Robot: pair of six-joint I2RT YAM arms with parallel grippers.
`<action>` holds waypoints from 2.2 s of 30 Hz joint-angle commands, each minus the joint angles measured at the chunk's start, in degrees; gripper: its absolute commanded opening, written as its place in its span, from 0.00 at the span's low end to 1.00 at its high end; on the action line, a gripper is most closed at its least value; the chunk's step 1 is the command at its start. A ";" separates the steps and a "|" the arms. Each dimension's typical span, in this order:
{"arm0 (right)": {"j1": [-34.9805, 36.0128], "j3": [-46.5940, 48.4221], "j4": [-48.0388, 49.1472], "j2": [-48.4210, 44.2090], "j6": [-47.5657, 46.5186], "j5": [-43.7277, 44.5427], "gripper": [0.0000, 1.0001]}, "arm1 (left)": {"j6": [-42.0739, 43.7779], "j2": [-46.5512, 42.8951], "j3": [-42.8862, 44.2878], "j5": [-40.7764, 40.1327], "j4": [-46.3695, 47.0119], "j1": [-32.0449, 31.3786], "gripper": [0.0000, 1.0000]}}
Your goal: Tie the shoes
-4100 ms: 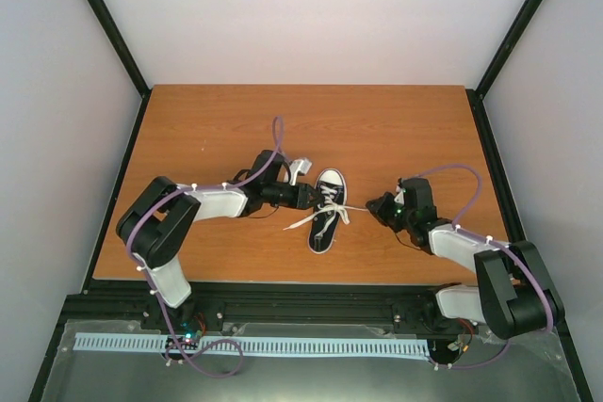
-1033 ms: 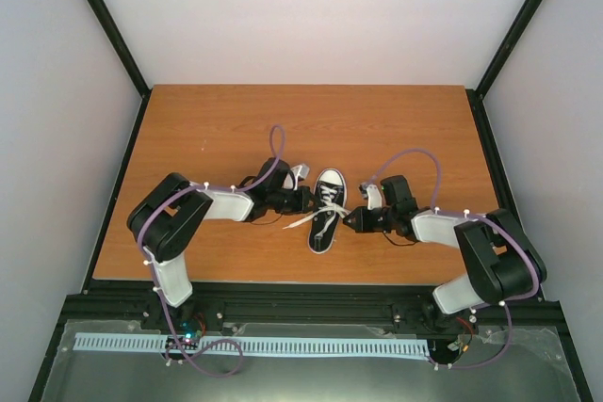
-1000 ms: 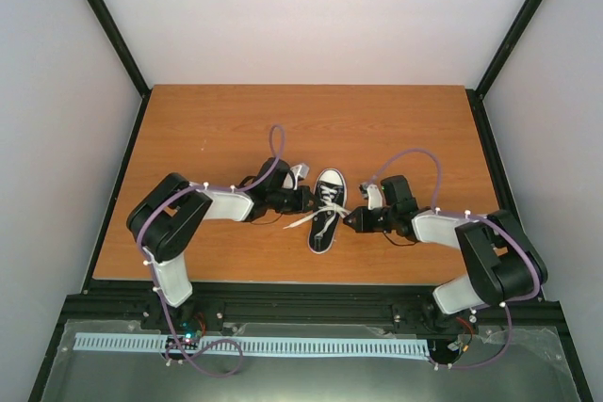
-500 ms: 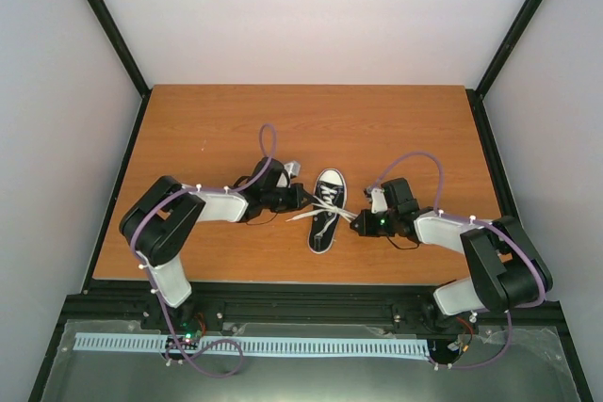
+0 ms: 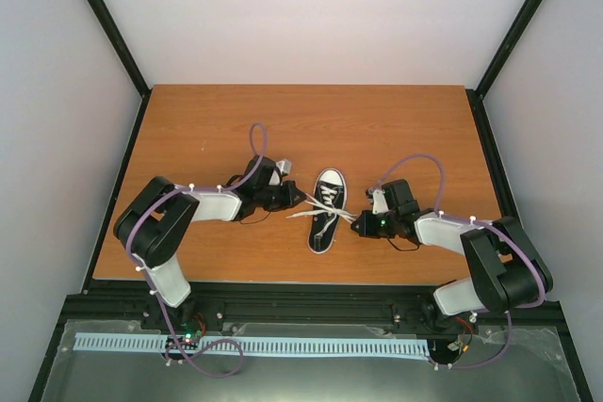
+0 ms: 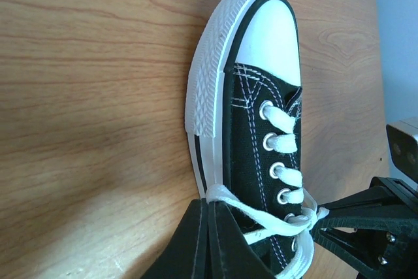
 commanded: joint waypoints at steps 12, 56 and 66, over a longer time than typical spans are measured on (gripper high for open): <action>-2.04 -3.56 -1.47 -0.70 1.67 2.90 0.03 | -0.06 -2.58 -3.18 -4.76 -0.14 3.25 0.01; -28.32 15.12 3.15 -8.76 -6.96 10.82 1.00 | 14.67 -16.59 1.07 -4.35 -6.63 38.55 1.00; -31.13 -3.18 24.10 -23.06 -10.24 29.47 1.00 | 19.64 -25.82 -11.46 -22.12 -1.03 50.13 1.00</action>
